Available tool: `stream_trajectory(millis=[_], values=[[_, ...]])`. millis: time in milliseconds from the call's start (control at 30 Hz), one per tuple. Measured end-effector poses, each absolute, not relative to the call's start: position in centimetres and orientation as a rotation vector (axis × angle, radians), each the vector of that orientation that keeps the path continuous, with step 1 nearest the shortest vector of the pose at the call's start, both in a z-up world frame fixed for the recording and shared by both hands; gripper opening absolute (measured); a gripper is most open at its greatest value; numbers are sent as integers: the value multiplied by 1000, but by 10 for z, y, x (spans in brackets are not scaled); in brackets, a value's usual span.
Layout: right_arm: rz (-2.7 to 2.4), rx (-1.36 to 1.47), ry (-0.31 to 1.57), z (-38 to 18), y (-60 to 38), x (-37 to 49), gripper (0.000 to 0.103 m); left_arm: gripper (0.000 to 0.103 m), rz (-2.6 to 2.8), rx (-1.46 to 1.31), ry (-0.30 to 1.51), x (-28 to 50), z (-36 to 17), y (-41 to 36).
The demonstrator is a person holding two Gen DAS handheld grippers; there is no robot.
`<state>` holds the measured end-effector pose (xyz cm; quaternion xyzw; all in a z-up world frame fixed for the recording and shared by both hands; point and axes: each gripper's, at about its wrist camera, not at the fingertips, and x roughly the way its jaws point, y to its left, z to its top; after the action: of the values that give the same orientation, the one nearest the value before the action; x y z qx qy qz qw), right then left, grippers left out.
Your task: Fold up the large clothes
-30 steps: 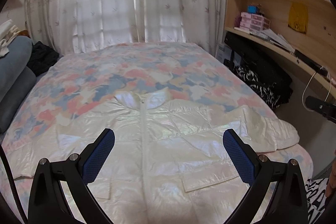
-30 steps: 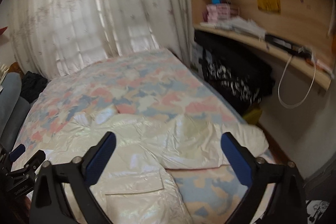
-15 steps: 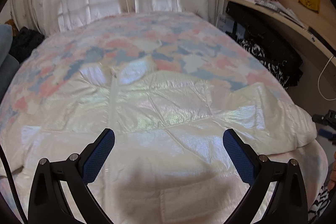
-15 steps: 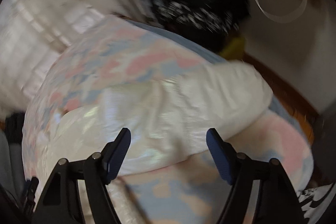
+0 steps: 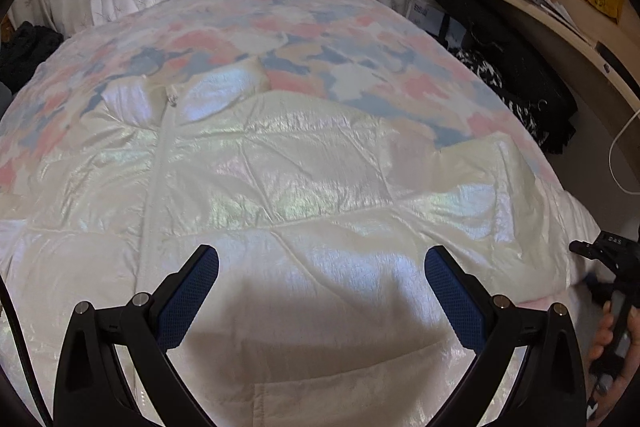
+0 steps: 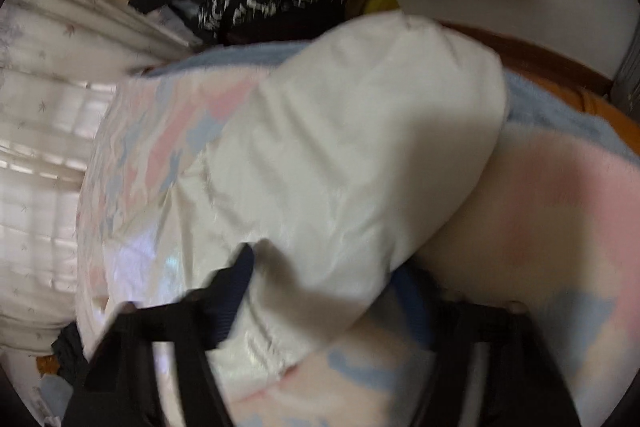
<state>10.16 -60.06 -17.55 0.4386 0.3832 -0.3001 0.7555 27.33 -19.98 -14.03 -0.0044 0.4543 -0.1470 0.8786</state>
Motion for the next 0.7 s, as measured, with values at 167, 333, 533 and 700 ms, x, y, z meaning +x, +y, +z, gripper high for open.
stream_trajectory(millis=[167,333,533,700], values=[[-648,884,744,-153,-602,103,9,100,-317,-14,936,266,-130,-189],[-577,623,589,-62,-549,109,7,100,-312,-46,873,250,-98,-160],[-297,386,433,47,-434,126,7,100,-265,-92,763,228,-54,-100],[-28,242,473,65,-316,157,8,100,-210,-166,737,216,-44,-33]])
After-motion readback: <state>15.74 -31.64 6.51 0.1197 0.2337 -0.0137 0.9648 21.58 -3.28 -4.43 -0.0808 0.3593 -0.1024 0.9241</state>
